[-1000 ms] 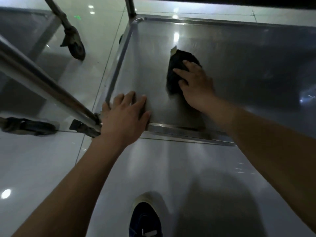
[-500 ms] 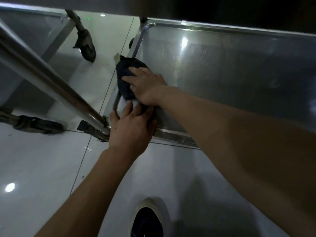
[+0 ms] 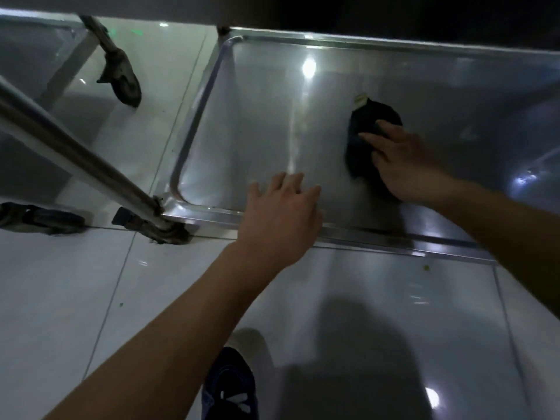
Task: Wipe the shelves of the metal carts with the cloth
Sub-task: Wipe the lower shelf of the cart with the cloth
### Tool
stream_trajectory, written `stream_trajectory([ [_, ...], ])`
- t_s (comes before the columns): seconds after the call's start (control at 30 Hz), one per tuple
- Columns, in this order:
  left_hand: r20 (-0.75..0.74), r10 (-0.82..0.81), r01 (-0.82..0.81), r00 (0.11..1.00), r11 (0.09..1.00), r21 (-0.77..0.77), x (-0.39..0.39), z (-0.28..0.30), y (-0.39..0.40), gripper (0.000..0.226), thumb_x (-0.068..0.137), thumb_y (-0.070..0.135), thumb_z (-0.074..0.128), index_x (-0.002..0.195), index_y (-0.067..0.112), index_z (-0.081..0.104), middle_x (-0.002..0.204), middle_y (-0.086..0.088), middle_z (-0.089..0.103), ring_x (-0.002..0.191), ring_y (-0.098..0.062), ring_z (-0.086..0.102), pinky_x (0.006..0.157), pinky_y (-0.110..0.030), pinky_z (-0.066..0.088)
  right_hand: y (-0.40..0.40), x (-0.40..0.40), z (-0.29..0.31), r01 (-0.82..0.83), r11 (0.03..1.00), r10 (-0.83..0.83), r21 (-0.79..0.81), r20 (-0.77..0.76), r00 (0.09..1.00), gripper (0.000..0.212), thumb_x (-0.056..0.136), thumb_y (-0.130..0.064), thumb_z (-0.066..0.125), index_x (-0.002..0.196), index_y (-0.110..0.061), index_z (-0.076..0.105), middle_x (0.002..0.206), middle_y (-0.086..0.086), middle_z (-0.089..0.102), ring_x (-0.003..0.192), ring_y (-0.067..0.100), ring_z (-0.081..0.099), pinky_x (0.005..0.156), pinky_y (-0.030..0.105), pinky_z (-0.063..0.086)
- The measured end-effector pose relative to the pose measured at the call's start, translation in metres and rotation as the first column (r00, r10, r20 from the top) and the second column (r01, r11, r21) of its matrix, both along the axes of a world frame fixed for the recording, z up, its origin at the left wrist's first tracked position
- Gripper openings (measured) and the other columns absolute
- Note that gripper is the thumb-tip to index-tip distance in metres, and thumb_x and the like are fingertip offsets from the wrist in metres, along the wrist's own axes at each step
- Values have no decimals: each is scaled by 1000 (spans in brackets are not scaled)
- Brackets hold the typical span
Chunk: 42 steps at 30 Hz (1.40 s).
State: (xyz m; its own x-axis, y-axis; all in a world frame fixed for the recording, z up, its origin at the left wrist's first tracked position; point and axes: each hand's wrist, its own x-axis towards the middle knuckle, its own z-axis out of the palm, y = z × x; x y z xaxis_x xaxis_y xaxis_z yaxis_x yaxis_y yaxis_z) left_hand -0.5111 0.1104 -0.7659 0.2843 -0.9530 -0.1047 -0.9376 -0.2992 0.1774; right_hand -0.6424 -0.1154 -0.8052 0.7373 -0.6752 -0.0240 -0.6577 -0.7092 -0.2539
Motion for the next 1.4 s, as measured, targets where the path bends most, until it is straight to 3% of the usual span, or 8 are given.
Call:
stream_trajectory([
  [0.17, 48, -226, 220, 973, 969, 108, -48, 12, -36, 44, 100, 49, 41, 138, 30, 51, 152, -5, 39, 142, -29, 32, 110, -55, 32, 11, -77, 7, -116, 993, 114, -11, -118, 986, 48, 105, -30, 35, 153, -29, 35, 165, 6, 19, 149, 34, 22, 117, 48, 30],
  [0.27, 76, -318, 297, 945, 932, 209, -70, 17, -53, 43, 100, 48, 40, 136, 28, 50, 149, -5, 39, 138, -29, 35, 105, -55, 37, 17, -122, 12, -133, 991, 130, -12, -152, 980, 49, 105, -29, 36, 154, -29, 34, 165, 7, 20, 150, 33, 22, 120, 45, 25],
  [0.4, 60, -304, 280, 951, 926, 252, -100, 18, -74, 39, 99, 47, 41, 130, 27, 53, 141, -4, 44, 132, -28, 39, 100, -53, 40, 29, -167, 17, -104, 995, 104, 3, -145, 984, 49, 106, -28, 39, 154, -31, 33, 165, 2, 19, 151, 28, 19, 117, 45, 27],
  [0.6, -71, -119, 124, 990, 990, 67, -156, 2, -74, 31, 97, 37, 46, 116, 18, 61, 126, -1, 54, 126, -24, 45, 99, -50, 43, 51, -183, 11, 27, 993, -26, 112, -5, 1000, 46, 107, -30, 36, 152, -36, 36, 166, -7, 15, 153, 20, 9, 121, 44, 16],
  [0.8, -123, 60, -58, 991, 998, 20, -180, -11, -80, 29, 94, 34, 52, 114, 15, 63, 132, -2, 52, 128, -26, 44, 101, -48, 41, 53, -188, 0, 34, 996, -43, 78, 110, 993, 45, 105, -28, 34, 150, -30, 41, 164, -2, 23, 153, 23, 13, 121, 51, 17],
  [0.97, -138, -11, 2, 990, 998, -62, -210, -7, -97, 34, 89, 28, 53, 120, 19, 65, 139, -2, 52, 135, -26, 39, 103, -49, 37, 35, -224, -8, 178, 983, -185, 54, 164, 969, 46, 103, -27, 34, 148, -29, 46, 163, -1, 28, 152, 24, 17, 119, 49, 19],
  [1.17, -119, -79, 81, 990, 997, 9, -244, -14, -121, 34, 87, 29, 52, 115, 19, 68, 132, -1, 53, 129, -27, 43, 97, -49, 42, -2, -298, -7, 306, 952, -304, 6, 141, 942, 44, 105, -21, 38, 148, -25, 47, 162, 5, 29, 150, 28, 21, 119, 48, 23],
  [1.4, -32, -80, 81, 996, 997, 9, -262, -18, -130, 33, 89, 32, 49, 108, 17, 71, 129, -6, 52, 119, -33, 48, 91, -56, 46, -63, -392, 6, 595, 804, -594, 1, 37, 803, 46, 106, -20, 35, 151, -26, 39, 164, 5, 22, 151, 31, 16, 121, 52, 18],
])
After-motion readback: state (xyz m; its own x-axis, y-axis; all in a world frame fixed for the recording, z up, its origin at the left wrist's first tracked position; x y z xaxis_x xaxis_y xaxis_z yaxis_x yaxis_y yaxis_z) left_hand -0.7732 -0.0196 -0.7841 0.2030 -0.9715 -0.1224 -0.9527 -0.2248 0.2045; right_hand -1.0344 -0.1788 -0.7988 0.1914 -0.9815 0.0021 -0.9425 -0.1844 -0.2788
